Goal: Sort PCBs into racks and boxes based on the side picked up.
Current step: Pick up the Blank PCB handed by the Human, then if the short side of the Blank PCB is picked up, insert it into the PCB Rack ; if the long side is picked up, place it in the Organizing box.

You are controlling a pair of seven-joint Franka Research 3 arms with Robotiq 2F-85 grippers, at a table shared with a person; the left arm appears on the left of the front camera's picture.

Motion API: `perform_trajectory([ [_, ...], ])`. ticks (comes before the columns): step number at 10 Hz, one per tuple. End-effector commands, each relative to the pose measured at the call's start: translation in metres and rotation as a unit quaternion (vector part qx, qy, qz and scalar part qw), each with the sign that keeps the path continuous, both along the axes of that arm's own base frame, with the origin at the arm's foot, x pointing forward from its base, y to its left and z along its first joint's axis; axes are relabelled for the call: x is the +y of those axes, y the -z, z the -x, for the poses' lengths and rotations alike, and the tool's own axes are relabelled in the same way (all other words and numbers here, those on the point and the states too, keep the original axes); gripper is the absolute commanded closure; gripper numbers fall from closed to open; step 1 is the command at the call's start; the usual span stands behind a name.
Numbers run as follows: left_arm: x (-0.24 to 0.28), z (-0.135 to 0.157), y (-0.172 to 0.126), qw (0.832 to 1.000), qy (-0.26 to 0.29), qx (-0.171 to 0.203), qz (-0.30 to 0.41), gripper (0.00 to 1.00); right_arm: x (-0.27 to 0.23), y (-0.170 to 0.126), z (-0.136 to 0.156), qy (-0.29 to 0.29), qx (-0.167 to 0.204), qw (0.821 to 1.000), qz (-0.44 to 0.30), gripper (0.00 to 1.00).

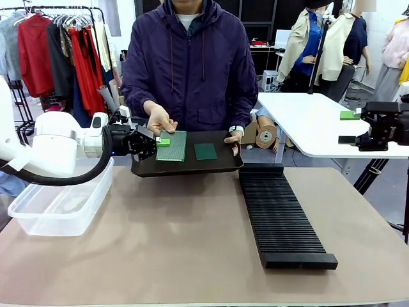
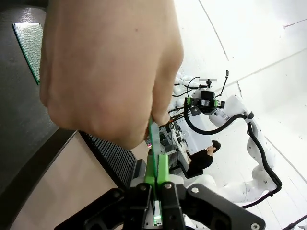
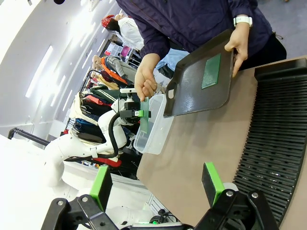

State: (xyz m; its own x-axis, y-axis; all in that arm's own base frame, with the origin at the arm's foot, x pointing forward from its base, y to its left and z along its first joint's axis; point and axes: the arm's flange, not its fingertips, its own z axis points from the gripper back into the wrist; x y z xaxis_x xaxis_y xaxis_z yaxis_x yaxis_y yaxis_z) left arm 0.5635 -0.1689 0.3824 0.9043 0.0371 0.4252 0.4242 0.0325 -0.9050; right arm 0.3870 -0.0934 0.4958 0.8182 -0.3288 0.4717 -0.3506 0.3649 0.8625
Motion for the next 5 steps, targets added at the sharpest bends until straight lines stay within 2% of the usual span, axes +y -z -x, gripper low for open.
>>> perform_trajectory([
  [1,-0.0006,0.0001,-0.0013,1.0,-0.001,-0.002,0.001,1.0,0.001,-0.0022,-0.0005,0.004,-0.005,1.0,-0.002,0.0],
  [5,-0.0006,0.0001,-0.0013,1.0,-0.001,-0.002,0.001,1.0,0.001,-0.0022,-0.0005,0.004,-0.005,1.0,-0.002,0.0],
])
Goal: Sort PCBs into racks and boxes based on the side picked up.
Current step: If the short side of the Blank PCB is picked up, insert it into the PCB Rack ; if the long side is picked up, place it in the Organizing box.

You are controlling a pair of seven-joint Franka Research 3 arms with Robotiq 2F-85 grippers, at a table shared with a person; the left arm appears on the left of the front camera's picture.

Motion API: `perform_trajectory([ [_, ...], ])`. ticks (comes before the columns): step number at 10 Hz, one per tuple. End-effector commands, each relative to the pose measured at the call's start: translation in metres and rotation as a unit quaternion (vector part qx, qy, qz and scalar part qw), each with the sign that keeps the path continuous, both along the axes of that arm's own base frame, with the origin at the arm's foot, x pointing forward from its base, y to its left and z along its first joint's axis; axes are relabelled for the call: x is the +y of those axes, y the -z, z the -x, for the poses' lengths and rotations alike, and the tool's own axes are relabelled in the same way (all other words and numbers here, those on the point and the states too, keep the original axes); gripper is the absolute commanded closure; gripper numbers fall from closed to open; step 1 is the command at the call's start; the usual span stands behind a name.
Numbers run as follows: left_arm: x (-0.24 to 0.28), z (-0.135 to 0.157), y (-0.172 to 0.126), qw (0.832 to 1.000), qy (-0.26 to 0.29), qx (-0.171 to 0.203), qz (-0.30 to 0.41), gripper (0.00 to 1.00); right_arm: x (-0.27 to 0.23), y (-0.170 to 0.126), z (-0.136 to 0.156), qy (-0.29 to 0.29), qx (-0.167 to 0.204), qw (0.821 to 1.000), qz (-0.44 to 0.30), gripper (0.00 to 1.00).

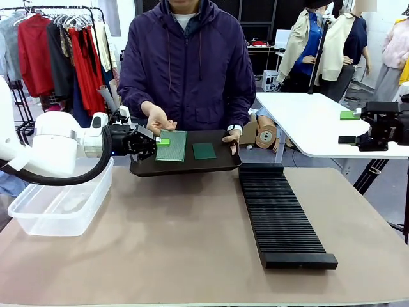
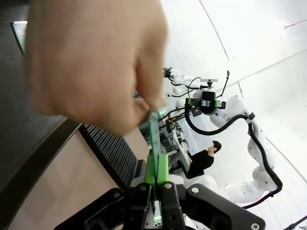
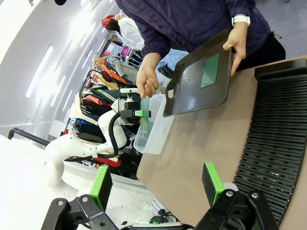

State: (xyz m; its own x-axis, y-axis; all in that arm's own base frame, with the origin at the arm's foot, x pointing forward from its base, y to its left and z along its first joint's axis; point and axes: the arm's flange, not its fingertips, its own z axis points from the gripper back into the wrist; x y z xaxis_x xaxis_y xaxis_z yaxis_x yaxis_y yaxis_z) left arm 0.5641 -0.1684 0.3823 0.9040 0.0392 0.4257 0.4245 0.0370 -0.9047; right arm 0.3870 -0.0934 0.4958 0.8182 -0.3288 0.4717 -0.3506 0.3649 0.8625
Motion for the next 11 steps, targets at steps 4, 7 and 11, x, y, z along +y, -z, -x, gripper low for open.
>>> perform_trajectory([
  [4,-0.001,0.001,-0.001,1.0,0.001,-0.002,0.002,1.0,0.001,-0.002,-0.001,0.004,-0.005,1.0,-0.002,0.0],
  [7,0.011,-0.001,-0.007,1.0,-0.009,0.004,0.008,1.0,0.001,-0.002,-0.001,0.004,-0.005,1.0,-0.002,0.0],
  [11,0.062,-0.005,-0.051,0.998,-0.031,0.021,-0.045,1.0,0.001,-0.002,-0.001,0.004,-0.005,1.0,-0.002,0.0],
])
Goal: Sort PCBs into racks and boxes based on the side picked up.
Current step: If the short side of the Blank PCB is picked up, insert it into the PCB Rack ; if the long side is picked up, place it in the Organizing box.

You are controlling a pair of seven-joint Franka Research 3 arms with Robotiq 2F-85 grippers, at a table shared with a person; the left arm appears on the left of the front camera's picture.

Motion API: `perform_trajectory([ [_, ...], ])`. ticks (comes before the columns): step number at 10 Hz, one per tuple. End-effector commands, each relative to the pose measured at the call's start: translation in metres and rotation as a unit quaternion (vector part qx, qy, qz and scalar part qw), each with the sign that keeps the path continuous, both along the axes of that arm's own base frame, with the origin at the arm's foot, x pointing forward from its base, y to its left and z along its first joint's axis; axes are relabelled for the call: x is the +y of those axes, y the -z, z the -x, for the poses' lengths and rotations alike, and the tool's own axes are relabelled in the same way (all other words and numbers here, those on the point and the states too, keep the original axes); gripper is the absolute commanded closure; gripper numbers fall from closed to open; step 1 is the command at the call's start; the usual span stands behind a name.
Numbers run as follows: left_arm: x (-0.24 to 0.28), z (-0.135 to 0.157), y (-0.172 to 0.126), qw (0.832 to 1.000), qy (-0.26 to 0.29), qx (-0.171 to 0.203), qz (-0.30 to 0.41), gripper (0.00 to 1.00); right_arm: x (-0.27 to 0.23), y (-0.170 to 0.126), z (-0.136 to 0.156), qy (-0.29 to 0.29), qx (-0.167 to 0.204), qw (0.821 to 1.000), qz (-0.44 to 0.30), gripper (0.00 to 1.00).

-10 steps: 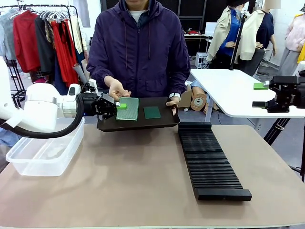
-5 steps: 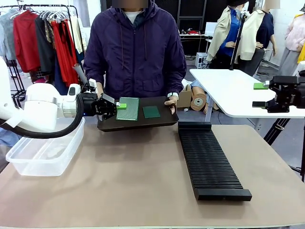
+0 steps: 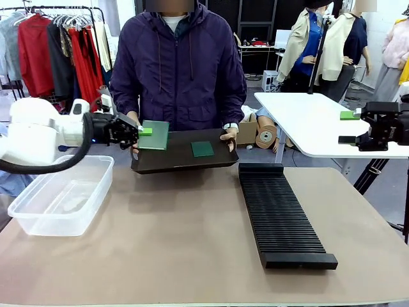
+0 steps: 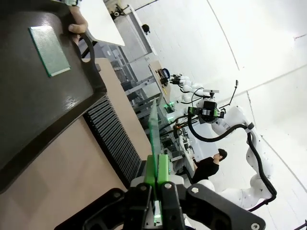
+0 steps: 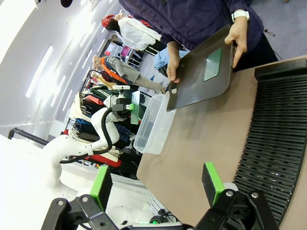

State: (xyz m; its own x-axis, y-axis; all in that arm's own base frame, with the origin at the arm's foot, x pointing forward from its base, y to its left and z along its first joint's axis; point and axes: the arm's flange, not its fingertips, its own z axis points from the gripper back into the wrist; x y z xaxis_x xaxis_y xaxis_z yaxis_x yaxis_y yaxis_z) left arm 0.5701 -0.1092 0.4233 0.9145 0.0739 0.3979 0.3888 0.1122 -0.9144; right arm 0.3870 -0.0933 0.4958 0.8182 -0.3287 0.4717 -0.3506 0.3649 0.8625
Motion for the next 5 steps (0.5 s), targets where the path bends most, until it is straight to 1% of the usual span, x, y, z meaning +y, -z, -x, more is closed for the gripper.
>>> perform_trajectory([
  [1,0.011,0.0,-0.015,1.0,-0.005,0.006,-0.02,1.0,0.001,-0.002,-0.001,0.004,-0.005,1.0,-0.002,0.0],
  [3,0.037,-0.004,-0.033,0.999,-0.016,0.008,-0.029,1.0,0.001,-0.002,-0.001,0.004,-0.005,1.0,-0.002,0.0],
  [5,0.057,-0.004,-0.051,0.999,-0.015,0.015,-0.044,1.0,0.001,-0.002,-0.001,0.004,-0.005,1.0,-0.002,0.0],
])
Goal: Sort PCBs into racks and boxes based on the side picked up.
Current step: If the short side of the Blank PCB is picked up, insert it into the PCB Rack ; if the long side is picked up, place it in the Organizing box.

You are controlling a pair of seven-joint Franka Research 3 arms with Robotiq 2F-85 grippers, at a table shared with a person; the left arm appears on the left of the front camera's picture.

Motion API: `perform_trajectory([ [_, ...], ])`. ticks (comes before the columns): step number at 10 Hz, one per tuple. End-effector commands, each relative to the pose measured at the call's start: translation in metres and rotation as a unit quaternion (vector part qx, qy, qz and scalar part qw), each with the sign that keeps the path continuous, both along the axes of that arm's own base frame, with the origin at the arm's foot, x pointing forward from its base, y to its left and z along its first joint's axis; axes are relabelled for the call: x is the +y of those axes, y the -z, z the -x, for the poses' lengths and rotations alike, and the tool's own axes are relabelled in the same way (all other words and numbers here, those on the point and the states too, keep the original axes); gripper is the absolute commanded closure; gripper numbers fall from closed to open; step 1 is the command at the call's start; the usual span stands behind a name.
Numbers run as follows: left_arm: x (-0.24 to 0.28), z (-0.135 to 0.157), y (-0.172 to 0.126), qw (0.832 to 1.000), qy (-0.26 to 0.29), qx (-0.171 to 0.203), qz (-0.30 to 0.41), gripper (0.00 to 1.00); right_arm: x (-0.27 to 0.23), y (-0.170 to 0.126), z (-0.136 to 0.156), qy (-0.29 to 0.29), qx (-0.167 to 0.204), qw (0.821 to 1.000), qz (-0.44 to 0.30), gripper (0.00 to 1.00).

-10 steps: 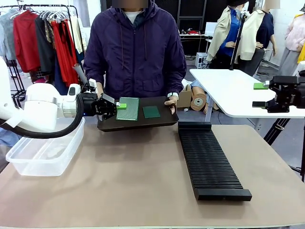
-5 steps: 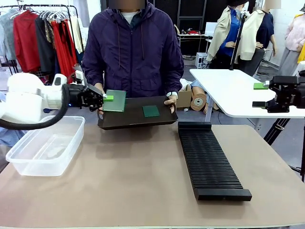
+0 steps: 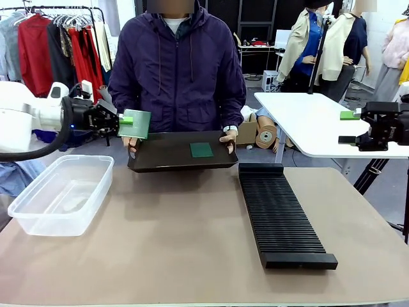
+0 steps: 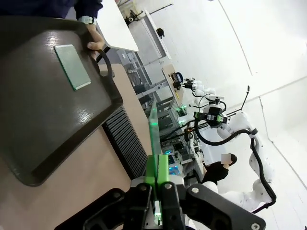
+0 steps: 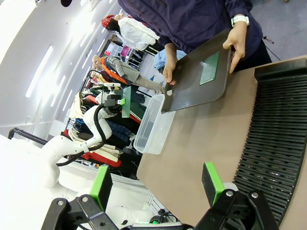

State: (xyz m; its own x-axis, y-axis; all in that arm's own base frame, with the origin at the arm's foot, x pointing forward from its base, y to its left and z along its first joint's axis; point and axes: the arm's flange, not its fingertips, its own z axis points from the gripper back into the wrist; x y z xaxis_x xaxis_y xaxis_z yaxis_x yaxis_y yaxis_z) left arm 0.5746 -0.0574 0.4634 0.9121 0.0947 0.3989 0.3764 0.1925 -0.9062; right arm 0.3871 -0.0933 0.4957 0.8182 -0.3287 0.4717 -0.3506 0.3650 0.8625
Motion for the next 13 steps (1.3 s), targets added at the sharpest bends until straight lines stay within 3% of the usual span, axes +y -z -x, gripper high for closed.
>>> perform_trajectory([
  [1,0.013,0.001,-0.017,0.998,0.022,0.026,-0.044,1.0,0.001,-0.002,-0.001,0.004,-0.005,1.0,-0.002,0.0],
  [3,0.037,-0.001,-0.032,0.982,0.048,0.063,-0.174,1.0,0.001,-0.002,-0.001,0.004,-0.005,1.0,-0.002,0.0],
  [5,0.053,-0.003,-0.043,0.949,0.038,0.092,-0.299,1.0,0.001,-0.002,-0.001,0.004,-0.005,1.0,-0.002,0.0],
  [7,0.067,-0.008,-0.051,0.922,0.011,0.104,-0.373,1.0,0.001,-0.002,-0.001,0.004,-0.005,1.0,-0.002,0.0],
  [10,0.089,-0.011,-0.052,0.877,0.017,0.125,-0.463,1.0,0.001,-0.002,-0.001,0.004,-0.005,1.0,-0.002,0.0],
  [11,0.095,-0.015,-0.05,0.868,0.001,0.123,-0.481,1.0,0.001,-0.002,-0.001,0.004,-0.005,1.0,-0.002,0.0],
  [13,0.101,-0.021,-0.036,0.876,-0.006,0.119,-0.468,1.0,0.001,-0.002,-0.001,0.004,-0.005,1.0,-0.002,0.0],
])
